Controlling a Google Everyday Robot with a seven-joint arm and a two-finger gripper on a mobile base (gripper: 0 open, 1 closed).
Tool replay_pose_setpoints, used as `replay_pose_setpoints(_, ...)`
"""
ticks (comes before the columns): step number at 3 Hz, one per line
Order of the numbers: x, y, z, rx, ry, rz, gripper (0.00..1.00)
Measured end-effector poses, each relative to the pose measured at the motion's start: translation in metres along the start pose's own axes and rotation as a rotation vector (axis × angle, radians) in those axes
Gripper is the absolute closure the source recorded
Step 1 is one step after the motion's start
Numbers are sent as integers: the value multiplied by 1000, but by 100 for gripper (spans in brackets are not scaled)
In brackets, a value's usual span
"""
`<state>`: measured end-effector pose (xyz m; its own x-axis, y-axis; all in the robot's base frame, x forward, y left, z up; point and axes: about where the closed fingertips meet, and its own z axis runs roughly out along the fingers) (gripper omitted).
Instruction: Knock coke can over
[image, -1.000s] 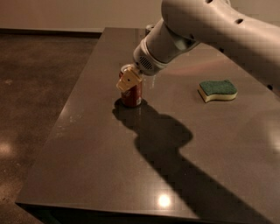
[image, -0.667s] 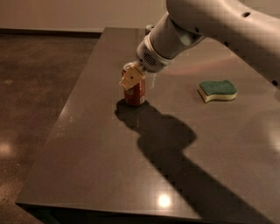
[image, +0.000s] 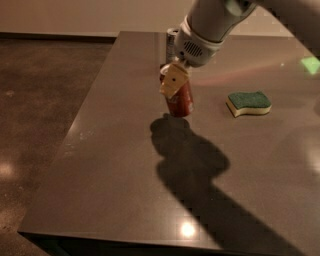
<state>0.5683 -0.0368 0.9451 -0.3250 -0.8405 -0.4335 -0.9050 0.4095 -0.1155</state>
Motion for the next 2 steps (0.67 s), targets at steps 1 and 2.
replay_pose_setpoints(1, 23, 1, -16, -14, 114, -37, 100)
replay_pose_setpoints(2, 44, 0, -20, -29, 219, -64, 100)
